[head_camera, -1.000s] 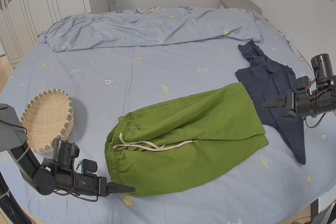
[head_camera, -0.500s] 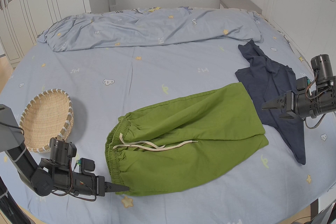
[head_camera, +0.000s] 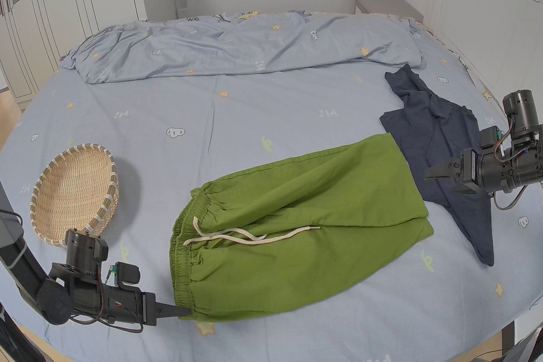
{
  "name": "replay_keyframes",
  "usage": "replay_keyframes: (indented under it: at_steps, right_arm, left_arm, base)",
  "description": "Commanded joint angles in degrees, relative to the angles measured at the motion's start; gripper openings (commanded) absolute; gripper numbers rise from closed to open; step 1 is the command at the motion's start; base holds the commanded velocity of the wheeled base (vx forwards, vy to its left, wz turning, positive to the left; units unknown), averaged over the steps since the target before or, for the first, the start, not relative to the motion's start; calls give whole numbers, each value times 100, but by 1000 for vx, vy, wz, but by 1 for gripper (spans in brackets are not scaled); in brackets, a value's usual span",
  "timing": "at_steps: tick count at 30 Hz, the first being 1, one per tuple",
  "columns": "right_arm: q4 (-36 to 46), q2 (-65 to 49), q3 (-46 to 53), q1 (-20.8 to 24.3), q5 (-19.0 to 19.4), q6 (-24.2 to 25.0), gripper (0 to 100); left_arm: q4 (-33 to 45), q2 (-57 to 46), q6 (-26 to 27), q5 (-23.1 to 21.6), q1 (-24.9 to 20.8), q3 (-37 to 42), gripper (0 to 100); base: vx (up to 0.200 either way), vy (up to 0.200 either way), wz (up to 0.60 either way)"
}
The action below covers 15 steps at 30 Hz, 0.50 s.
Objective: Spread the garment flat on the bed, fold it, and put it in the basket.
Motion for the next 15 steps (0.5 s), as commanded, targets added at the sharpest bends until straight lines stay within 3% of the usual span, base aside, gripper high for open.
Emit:
replay_keyframes:
  at_steps: [1,6,10,15]
  right_arm:
    - [19,130,136,-106,35,-63,100]
    - [1,622,418,-176,87,-388,100]
    - [10,983,453,-484,667,-449,100]
    - [54,1220,479,-765,870,-634,100]
  left_arm:
    - [6,-382,249,-15,565,173,0]
    - [-3,-470,285,-33,961,234,0]
    - [6,-558,302,-24,1189,375,0]
    - [6,-461,302,-68,1216,410,0]
  base:
    - [0,0,0]
    - [0,0,0]
    - [0,0,0]
    - [0,0,0]
